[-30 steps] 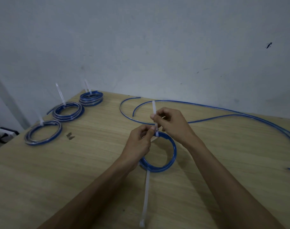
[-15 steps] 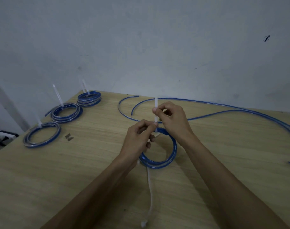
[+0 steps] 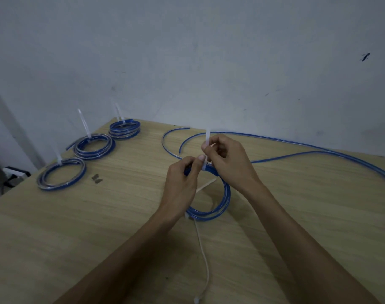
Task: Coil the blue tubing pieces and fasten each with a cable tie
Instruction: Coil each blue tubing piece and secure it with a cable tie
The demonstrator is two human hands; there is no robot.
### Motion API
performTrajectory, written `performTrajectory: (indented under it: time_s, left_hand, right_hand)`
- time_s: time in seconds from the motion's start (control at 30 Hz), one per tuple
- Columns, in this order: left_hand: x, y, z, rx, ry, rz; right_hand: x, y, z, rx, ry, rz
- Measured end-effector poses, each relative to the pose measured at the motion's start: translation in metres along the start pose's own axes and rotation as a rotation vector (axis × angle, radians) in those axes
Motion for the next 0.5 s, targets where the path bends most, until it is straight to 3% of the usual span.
performTrajectory:
  time_s: [0.23, 0.5]
  left_hand:
    - [-0.005, 0.001, -0.004, -0.023, 0.056, 0.076]
    - [-0.002, 0.004, -0.009, -0.031, 0.088, 0.109]
  right_hand:
    - [-0.001, -0.003, 0.001, -0.094, -0.033, 0.044]
    - [-0.002, -0.023, 0.003, -0.029, -0.146, -0.078]
Point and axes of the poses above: each hand's wrist, its own x-axis towards the middle knuckle, its own z-axis out of the back of the hand, y = z × x, the point moved 7 cm from there along x, towards the middle knuckle, and after that the axes turned 10 degrees about z, right-handed, at the moved point
